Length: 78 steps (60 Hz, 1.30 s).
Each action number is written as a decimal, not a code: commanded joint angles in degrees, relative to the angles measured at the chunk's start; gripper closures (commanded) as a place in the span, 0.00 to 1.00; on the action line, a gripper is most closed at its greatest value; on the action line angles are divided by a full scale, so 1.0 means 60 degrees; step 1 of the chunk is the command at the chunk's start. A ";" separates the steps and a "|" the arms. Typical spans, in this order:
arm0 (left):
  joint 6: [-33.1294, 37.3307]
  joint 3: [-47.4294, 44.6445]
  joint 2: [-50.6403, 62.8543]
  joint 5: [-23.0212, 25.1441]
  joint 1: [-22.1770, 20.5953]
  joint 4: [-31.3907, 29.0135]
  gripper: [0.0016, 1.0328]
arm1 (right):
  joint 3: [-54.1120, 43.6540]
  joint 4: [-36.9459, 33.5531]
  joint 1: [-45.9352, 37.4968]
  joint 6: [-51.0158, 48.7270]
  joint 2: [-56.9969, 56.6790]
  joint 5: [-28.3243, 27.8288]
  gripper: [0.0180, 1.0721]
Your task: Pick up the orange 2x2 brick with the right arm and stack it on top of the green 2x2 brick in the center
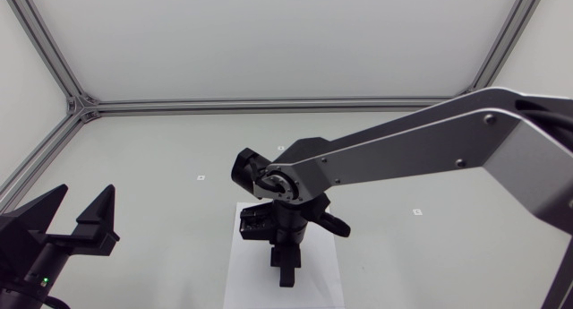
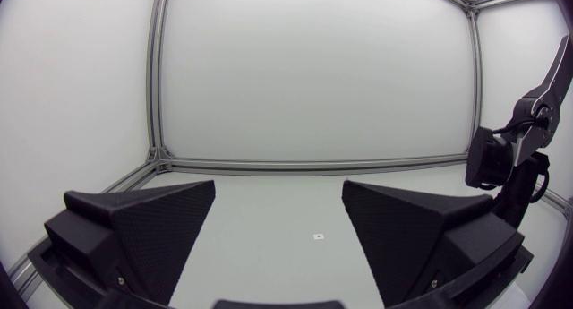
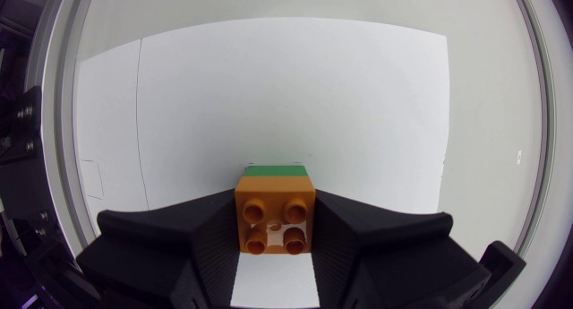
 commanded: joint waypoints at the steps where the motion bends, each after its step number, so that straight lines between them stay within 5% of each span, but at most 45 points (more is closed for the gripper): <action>1: 0.0122 -0.0392 -0.0075 0.0038 0.0037 -0.0144 0.04 | -0.0199 -0.0145 -0.0056 -0.0221 0.0255 0.0006 0.69; 19: 0.0122 -0.0392 -0.0075 0.0038 0.0037 -0.0130 0.04 | -0.0228 -0.0160 -0.0056 -0.0250 0.0285 0.0006 0.67; 42: 0.0122 -0.0392 -0.0075 0.0038 0.0037 -0.0144 0.04 | -0.0243 -0.0116 -0.0027 -0.0221 0.0387 0.0050 0.20; 50: 0.0122 -0.0392 -0.0075 0.0038 0.0037 -0.0130 0.04 | -0.0228 -0.0101 -0.0012 -0.0162 0.0373 0.0065 0.10; 78: 0.0122 -0.0392 -0.0075 0.0038 0.0037 -0.0130 0.04 | -0.0257 -0.0673 -0.0027 0.0380 -0.1385 -0.0082 0.05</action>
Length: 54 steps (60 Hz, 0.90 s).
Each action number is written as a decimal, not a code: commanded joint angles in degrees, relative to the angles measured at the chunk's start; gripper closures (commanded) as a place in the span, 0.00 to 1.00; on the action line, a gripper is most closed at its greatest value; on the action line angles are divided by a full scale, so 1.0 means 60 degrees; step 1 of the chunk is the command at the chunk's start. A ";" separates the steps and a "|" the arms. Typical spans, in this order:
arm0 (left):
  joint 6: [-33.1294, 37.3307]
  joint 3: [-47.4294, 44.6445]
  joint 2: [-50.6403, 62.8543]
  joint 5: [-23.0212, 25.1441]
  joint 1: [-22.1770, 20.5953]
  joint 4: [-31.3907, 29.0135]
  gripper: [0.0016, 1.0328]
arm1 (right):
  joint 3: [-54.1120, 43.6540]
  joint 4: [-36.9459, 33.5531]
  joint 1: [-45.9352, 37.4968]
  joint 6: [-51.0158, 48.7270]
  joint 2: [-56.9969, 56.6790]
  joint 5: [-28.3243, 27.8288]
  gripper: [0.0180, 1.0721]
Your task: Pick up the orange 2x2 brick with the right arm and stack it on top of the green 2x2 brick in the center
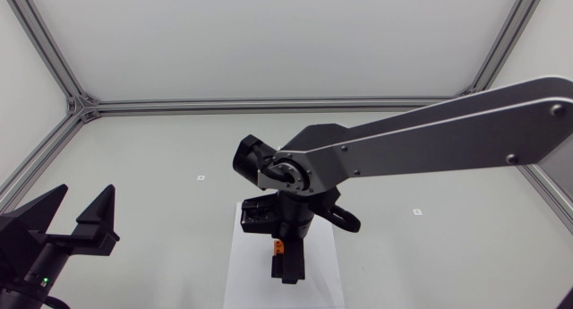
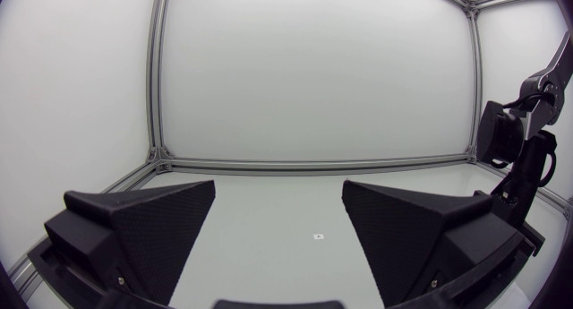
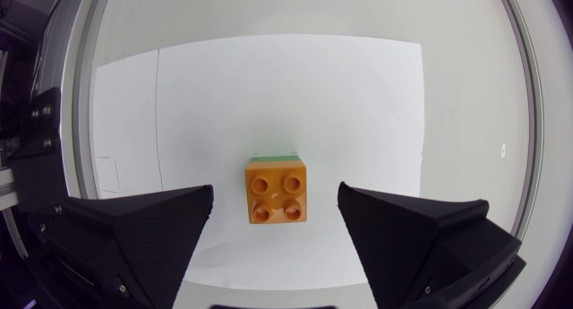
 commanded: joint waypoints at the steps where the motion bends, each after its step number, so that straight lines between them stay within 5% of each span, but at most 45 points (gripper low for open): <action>1: 0.0122 -0.0392 -0.0075 0.0038 0.0037 -0.0144 0.04 | -0.0192 -0.0250 -0.0030 0.0267 -0.0577 -0.0104 0.05; 54: 0.0122 -0.0392 -0.0075 0.0038 0.0037 -0.0144 0.04 | -0.2418 -0.0616 -0.2696 0.1131 -0.6832 -0.0939 0.05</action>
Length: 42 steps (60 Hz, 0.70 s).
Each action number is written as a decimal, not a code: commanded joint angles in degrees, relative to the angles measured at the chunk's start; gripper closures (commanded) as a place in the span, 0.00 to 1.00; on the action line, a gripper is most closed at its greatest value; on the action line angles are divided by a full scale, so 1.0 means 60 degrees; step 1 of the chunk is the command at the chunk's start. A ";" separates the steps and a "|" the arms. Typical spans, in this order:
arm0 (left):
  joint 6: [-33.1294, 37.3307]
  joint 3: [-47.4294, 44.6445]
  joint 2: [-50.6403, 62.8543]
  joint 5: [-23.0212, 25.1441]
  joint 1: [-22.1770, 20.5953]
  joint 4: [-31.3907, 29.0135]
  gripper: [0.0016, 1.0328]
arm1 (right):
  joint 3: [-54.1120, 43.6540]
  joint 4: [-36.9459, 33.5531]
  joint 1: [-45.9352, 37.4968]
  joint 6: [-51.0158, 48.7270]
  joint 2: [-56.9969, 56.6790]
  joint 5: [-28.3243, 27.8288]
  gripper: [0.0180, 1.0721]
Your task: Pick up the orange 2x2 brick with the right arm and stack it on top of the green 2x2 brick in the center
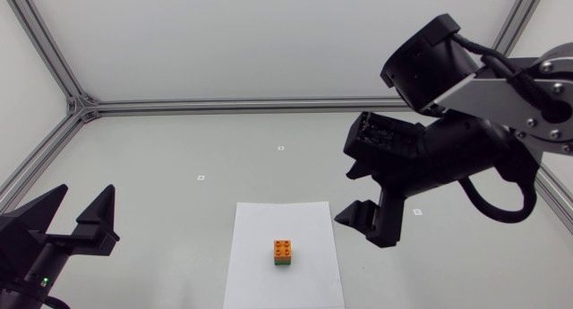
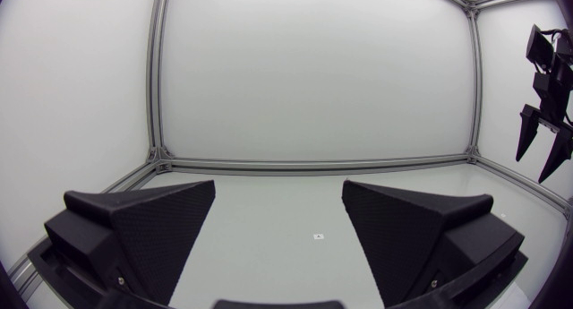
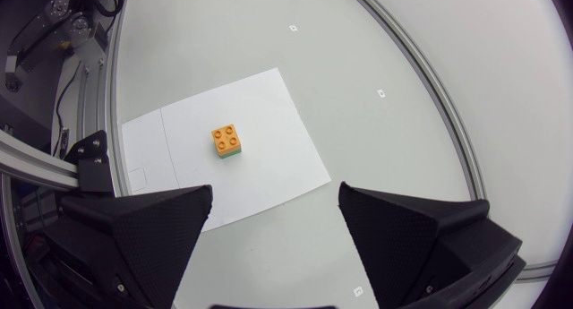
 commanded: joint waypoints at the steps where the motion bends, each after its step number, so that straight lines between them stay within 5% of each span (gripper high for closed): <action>1: 0.0122 -0.0392 -0.0075 0.0042 0.0037 -0.0144 0.04 | -0.0452 -0.0088 -0.0227 0.0224 -0.0512 -0.0083 0.05; 21: 0.0122 -0.0392 -0.0075 0.0042 0.0037 -0.0144 0.04 | -0.2121 0.0337 -0.1311 0.0737 -0.3090 -0.0053 0.05; 42: 0.0122 -0.0392 -0.0075 0.0042 0.0037 -0.0144 0.04 | -0.4011 0.0996 -0.3889 0.0796 -0.5932 -0.0024 0.05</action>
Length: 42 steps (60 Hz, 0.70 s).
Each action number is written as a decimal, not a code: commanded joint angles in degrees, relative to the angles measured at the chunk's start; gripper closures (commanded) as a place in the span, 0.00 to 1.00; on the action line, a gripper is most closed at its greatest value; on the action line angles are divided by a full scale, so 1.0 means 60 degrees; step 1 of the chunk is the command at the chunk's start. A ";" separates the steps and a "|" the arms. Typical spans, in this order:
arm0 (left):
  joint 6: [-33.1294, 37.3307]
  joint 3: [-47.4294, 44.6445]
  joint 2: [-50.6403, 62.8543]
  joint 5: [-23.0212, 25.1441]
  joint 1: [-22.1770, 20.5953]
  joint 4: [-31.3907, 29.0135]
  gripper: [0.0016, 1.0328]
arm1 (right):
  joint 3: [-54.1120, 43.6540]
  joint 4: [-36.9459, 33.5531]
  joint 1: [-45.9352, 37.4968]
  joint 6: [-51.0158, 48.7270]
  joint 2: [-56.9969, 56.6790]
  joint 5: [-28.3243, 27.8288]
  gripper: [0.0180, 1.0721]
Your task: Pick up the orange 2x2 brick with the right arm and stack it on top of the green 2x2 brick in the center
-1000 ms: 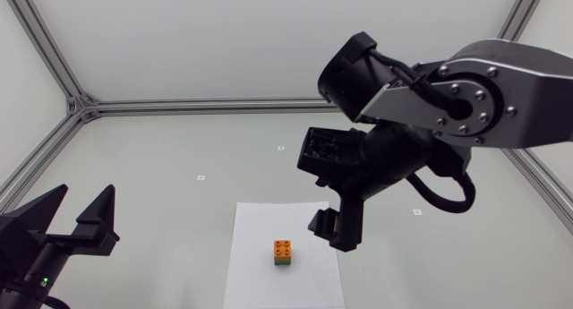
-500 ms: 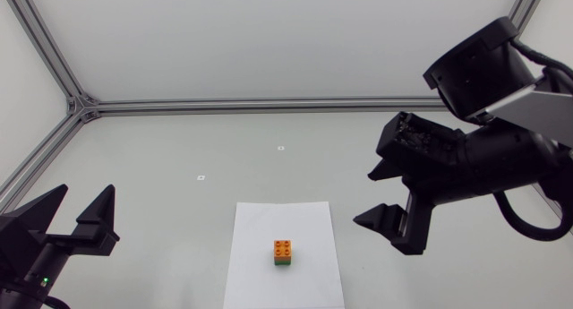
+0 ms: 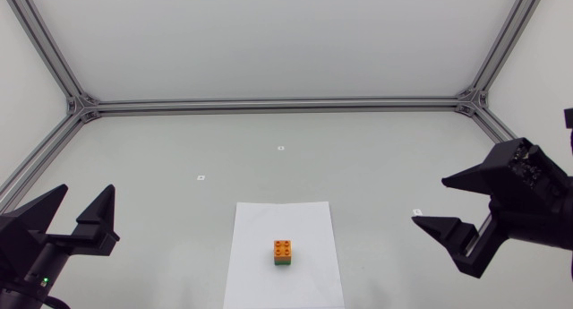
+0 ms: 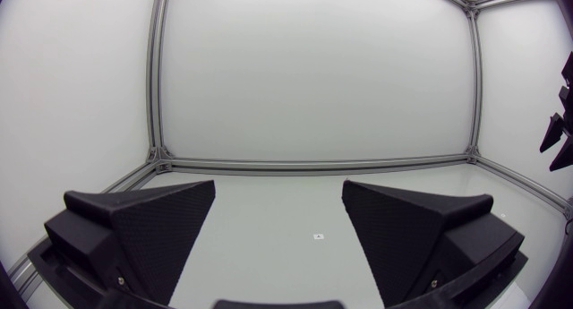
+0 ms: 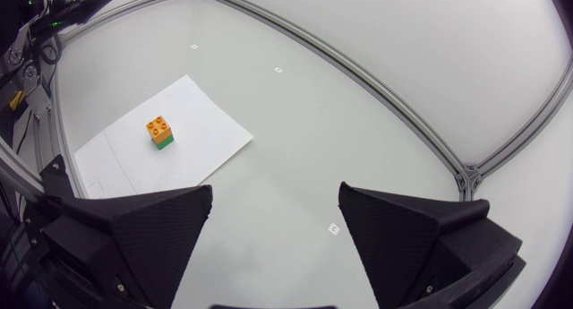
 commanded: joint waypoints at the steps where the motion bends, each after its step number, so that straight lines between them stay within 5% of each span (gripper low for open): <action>1: 0.0122 -0.0392 -0.0075 0.0038 0.0037 -0.0144 0.04 | -0.0700 0.0425 -0.0472 0.0257 -0.0508 -0.0006 0.05; 13: 0.0122 -0.0392 -0.0075 0.0038 0.0037 -0.0144 0.04 | -0.2370 0.2549 -0.2215 0.1150 -0.2076 -0.0314 0.05; 42: 0.0122 -0.0392 -0.0075 0.0053 0.0037 -0.0144 0.04 | -0.4488 0.5035 -0.2353 0.2862 -0.4148 0.0615 0.05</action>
